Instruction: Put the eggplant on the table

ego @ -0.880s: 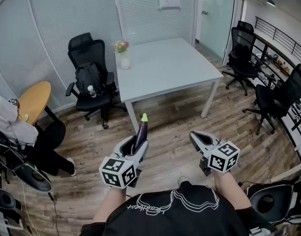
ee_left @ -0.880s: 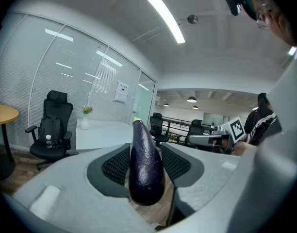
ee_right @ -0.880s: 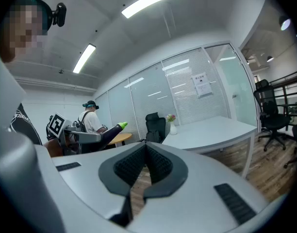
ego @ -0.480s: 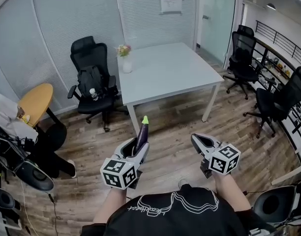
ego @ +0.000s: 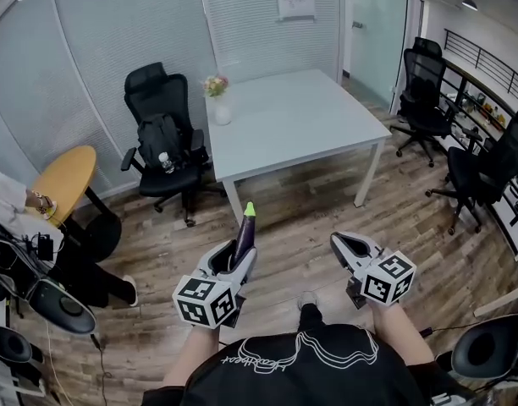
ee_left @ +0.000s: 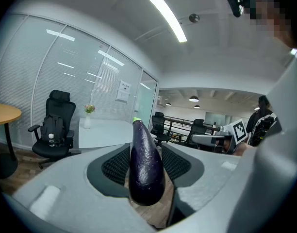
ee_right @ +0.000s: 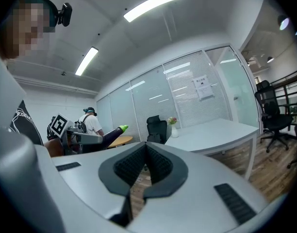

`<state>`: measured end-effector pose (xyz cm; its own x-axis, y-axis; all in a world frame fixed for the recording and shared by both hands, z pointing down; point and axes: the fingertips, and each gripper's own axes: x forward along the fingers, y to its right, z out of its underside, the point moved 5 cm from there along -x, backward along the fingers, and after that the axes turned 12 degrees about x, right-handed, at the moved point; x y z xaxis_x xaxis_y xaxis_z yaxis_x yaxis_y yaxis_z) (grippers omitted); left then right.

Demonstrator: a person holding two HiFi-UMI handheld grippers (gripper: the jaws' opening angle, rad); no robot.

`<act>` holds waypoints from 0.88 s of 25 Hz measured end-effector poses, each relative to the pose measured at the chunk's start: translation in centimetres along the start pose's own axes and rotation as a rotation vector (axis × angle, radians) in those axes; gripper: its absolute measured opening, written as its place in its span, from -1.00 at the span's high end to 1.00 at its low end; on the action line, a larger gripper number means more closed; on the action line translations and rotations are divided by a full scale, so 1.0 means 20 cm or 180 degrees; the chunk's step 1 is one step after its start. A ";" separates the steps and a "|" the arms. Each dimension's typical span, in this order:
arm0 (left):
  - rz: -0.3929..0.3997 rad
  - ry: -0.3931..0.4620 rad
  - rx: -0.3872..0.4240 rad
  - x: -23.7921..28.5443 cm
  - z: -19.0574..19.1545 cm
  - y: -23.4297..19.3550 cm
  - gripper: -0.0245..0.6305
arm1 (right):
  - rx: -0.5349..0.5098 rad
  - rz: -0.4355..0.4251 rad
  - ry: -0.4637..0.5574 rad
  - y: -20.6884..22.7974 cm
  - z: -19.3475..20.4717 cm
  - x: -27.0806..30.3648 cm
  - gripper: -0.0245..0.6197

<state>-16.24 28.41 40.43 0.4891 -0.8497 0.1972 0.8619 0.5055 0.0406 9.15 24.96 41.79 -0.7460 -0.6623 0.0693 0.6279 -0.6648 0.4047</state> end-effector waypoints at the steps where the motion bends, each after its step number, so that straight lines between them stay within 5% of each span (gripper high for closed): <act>1: -0.0004 -0.0001 0.0003 0.02 -0.01 -0.01 0.28 | 0.0013 -0.0003 0.0009 0.02 -0.01 0.01 0.90; 11: -0.0013 -0.0057 0.0064 0.41 -0.11 -0.14 0.28 | 0.0064 -0.0096 0.0037 0.35 -0.19 0.26 0.90; 22: -0.0005 -0.0122 -0.0007 1.26 -0.23 -0.47 0.28 | 0.0180 -0.0115 -0.0147 1.03 -0.44 0.79 0.90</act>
<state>-11.40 1.61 40.50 0.4823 -0.8440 0.2346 0.8629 0.5039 0.0388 12.35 -2.25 43.18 -0.7781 -0.6208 0.0953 0.5879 -0.6665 0.4584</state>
